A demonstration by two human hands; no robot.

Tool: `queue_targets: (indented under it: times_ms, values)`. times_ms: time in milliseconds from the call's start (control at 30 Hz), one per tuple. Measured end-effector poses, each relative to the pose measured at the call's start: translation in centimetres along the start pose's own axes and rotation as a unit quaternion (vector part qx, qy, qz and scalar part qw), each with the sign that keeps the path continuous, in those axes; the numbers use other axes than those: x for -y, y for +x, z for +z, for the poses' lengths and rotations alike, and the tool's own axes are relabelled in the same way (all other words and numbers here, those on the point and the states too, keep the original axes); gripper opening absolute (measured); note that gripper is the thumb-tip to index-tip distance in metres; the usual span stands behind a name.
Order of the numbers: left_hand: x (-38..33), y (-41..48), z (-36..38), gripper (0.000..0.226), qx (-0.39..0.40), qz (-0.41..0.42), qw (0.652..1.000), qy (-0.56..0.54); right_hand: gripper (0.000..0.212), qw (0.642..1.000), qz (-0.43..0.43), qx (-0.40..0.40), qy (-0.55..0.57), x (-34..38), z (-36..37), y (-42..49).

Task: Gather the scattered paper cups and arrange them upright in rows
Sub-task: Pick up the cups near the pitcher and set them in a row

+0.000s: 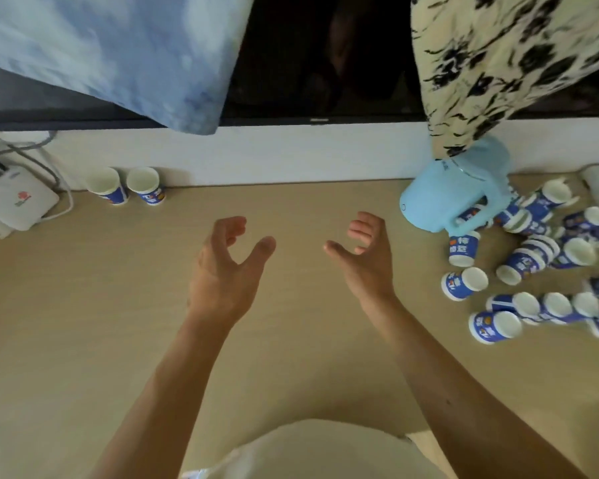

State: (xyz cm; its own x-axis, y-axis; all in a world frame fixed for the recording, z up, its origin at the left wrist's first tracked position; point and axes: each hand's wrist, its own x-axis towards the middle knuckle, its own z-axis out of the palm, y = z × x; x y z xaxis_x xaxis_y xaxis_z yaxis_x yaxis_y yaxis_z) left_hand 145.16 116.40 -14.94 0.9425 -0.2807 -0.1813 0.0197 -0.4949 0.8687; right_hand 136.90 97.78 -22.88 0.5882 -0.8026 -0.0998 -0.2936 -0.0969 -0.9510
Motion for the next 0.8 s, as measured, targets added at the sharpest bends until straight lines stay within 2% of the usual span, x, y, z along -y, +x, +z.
queue_targets:
  times_ms: [267,400,500,600,700,800]
  values:
    - [-4.4,-6.7,13.3,0.046,0.077,-0.004,0.997,0.027,0.066,0.999,0.032,-0.027,0.002,-6.0,-13.2,2.5]
    - [-6.2,-8.4,18.3,0.047,0.082,-0.001,0.996,0.024,0.07,0.995,0.016,-0.035,-0.093,-9.4,-20.0,4.5]
    - [-7.1,-9.2,20.9,0.046,0.085,-0.007,0.996,0.027,0.073,0.968,0.019,-0.036,-0.249,-12.0,-24.2,6.4]
    - [-7.6,-10.0,23.4,0.042,0.081,-0.022,0.996,0.025,0.079,0.921,0.036,0.026,-0.388,-14.2,-26.4,8.1]
    - [-7.8,-10.9,25.7,0.04,0.083,-0.046,0.995,0.017,0.08,0.89,0.051,0.089,-0.445,-16.1,-26.6,8.9]
    - [-7.5,-11.6,27.1,0.039,0.102,-0.06,0.993,0.023,0.076,0.881,0.049,0.094,-0.46,-17.5,-26.0,9.4]
